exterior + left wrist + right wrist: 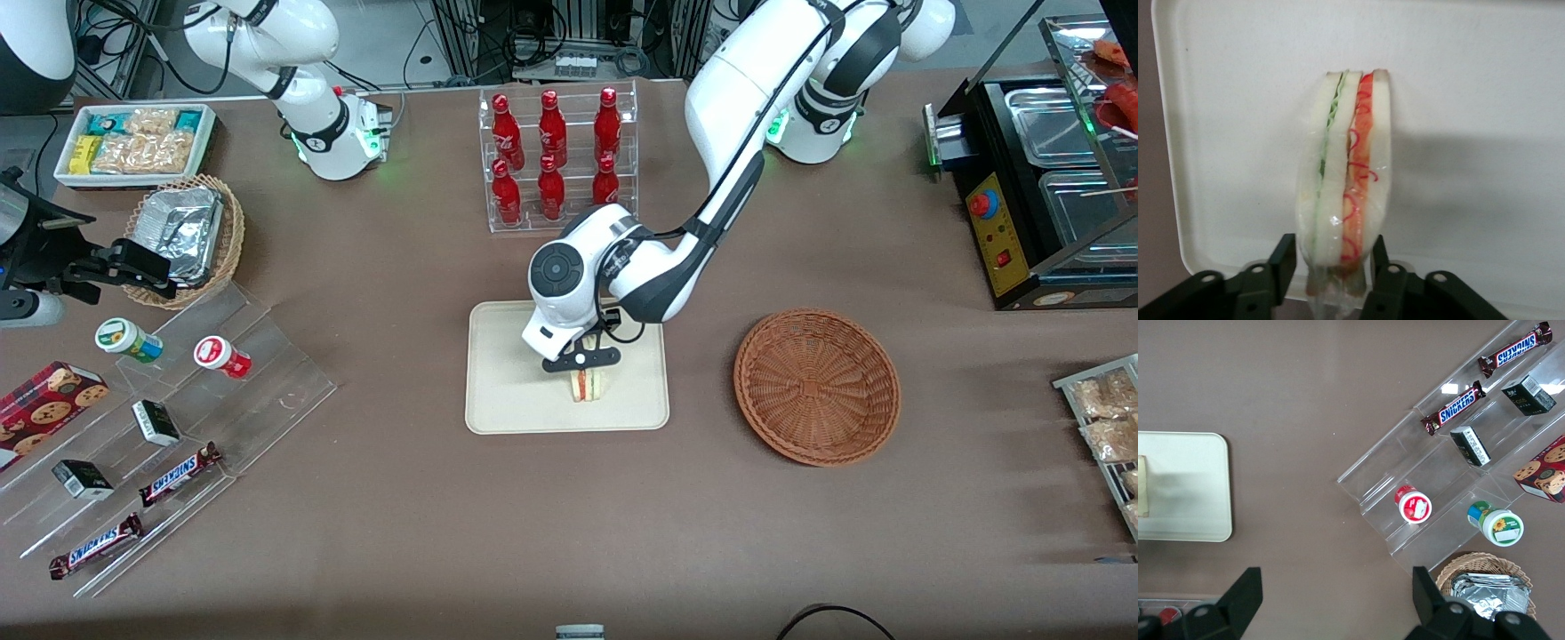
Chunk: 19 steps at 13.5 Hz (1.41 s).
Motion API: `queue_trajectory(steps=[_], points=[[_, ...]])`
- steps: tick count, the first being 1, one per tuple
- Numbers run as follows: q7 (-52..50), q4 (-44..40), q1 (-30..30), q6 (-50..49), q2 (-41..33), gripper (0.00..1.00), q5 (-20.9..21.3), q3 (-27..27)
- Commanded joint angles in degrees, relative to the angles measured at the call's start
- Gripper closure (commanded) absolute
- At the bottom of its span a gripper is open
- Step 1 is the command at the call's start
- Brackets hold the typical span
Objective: Place sandwich from basket to tray
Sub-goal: 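Open the left gripper to release the sandwich and raise it away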
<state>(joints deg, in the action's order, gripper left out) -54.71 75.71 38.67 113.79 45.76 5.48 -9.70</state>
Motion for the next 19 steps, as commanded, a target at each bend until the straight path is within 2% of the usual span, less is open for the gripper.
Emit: queue_trajectory(steps=[1,3,6,9,11,13,15,19], points=[[-0.4,-0.8,-1.0,-5.9,-5.8,0.01,0.0,0.7],[-0.4,-0.7,-3.6,-9.5,-11.1,0.01,-0.5,0.6],[-2.9,-0.6,-4.0,-16.1,-17.5,0.01,0.8,0.9],[-2.6,0.5,-7.3,-23.8,-24.1,0.01,1.0,0.9],[-1.9,2.6,-10.5,-25.4,-29.0,0.01,1.0,0.8],[3.9,6.0,-15.2,-26.8,-35.0,0.01,0.2,0.7],[15.7,7.2,-20.0,-33.1,-39.1,0.0,-0.4,0.7],[22.5,9.1,-27.8,-34.5,-43.6,0.0,-2.1,0.8]])
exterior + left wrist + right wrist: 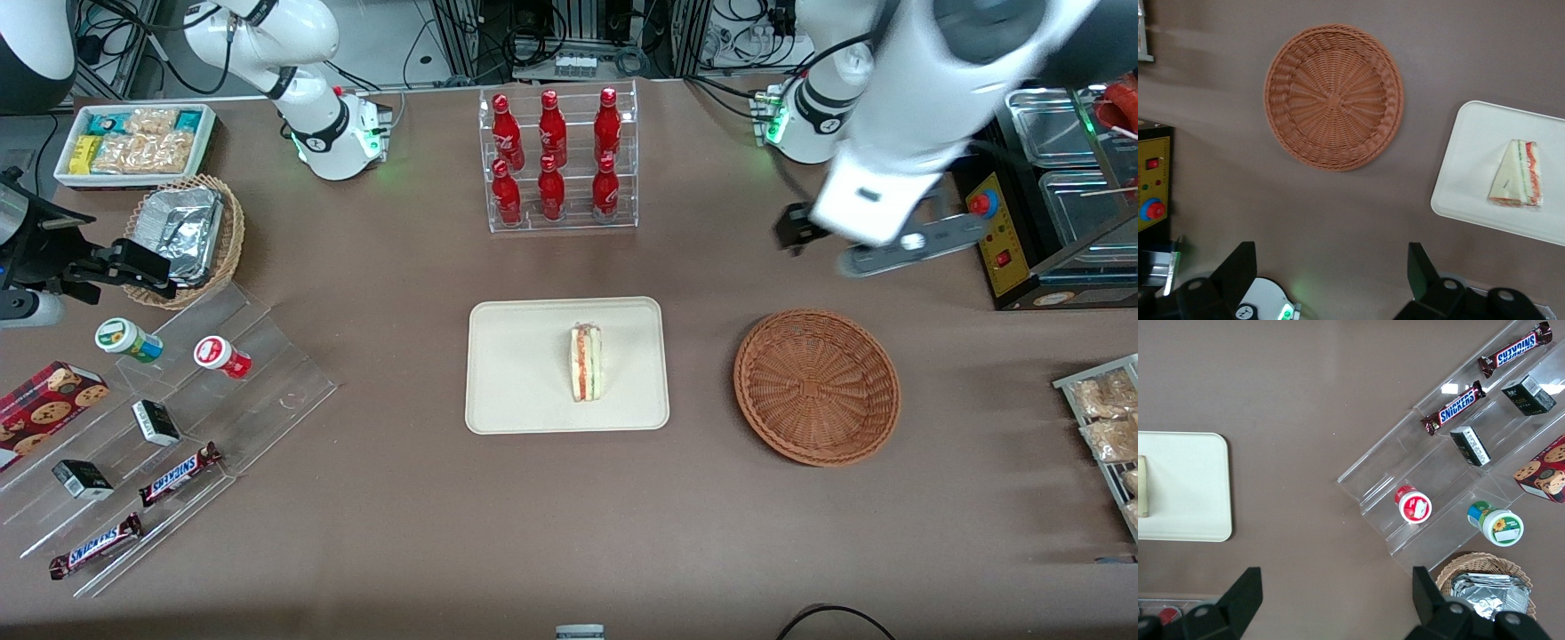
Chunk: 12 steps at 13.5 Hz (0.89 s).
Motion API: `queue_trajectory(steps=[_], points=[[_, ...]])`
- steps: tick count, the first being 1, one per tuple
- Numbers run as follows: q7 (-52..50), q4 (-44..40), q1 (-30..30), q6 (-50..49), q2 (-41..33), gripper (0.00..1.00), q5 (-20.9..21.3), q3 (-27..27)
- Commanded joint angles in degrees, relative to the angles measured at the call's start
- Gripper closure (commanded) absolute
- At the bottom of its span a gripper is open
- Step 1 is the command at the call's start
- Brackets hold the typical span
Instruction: Place sandwich from basket to tray
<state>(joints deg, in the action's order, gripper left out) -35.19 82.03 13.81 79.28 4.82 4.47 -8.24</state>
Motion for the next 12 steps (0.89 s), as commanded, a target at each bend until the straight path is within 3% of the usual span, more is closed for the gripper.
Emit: queue_trajectory(steps=[1,6,11,12], points=[[6.2,2.8,-5.0,-0.4,-3.1,0.0,-1.1,-0.6],[24.5,6.7,-13.3,-2.5,-8.1,0.0,-1.4,-0.6],[26.2,7.3,-15.1,0.7,-7.5,0.01,-4.6,-0.7],[26.3,7.0,-15.2,1.7,-7.2,0.01,-7.5,-0.6]])
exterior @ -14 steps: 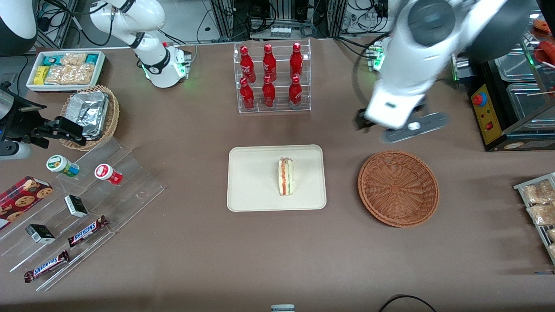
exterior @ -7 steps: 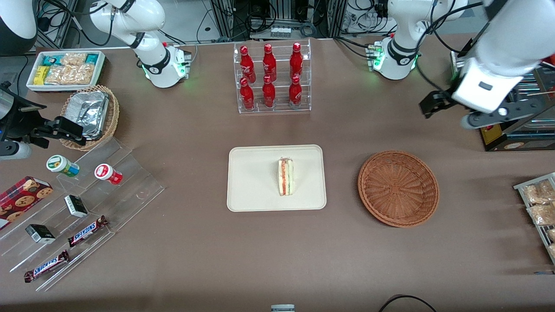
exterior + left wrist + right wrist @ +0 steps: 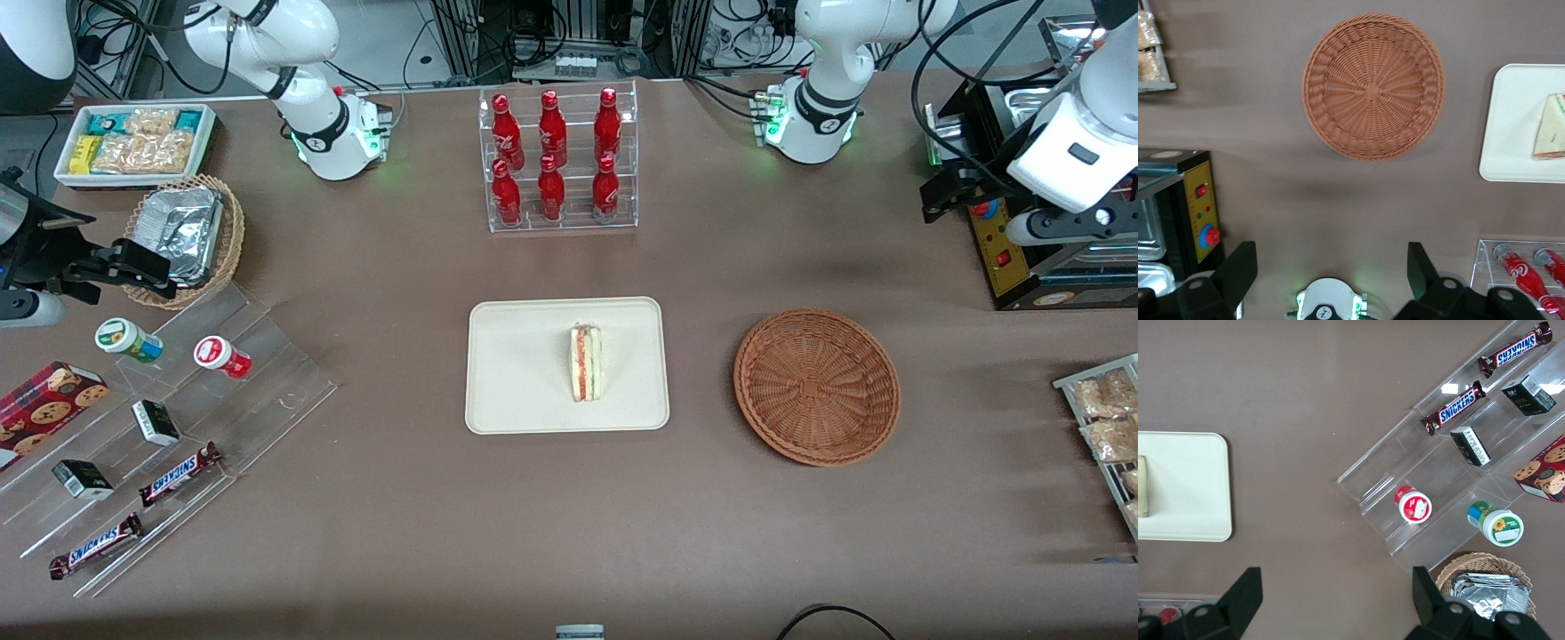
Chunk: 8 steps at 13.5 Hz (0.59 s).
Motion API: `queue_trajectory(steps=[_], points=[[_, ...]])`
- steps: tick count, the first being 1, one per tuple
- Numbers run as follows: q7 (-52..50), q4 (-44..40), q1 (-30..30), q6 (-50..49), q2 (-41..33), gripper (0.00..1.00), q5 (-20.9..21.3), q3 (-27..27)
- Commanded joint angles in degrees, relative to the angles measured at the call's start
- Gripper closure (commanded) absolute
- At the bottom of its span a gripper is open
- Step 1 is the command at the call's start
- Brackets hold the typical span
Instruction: Place sandwich from basket to tray
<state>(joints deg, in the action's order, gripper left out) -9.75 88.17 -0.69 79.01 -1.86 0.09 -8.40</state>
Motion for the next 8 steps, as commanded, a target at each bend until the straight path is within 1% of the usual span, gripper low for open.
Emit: queue_trajectory(steps=[1,2,4,6,8], points=[[1.0,1.0,-0.6,2.3,-0.3,0.0,-3.1,-0.5],[1.0,1.2,-0.6,1.9,-0.6,0.01,-2.8,-0.5],[1.0,1.0,-0.6,1.1,-0.6,0.01,-0.2,-0.5],[1.0,0.3,-0.6,0.8,-0.3,0.0,-0.3,-0.5],[0.9,-0.5,-0.7,0.9,-0.2,0.01,-1.6,-0.5]])
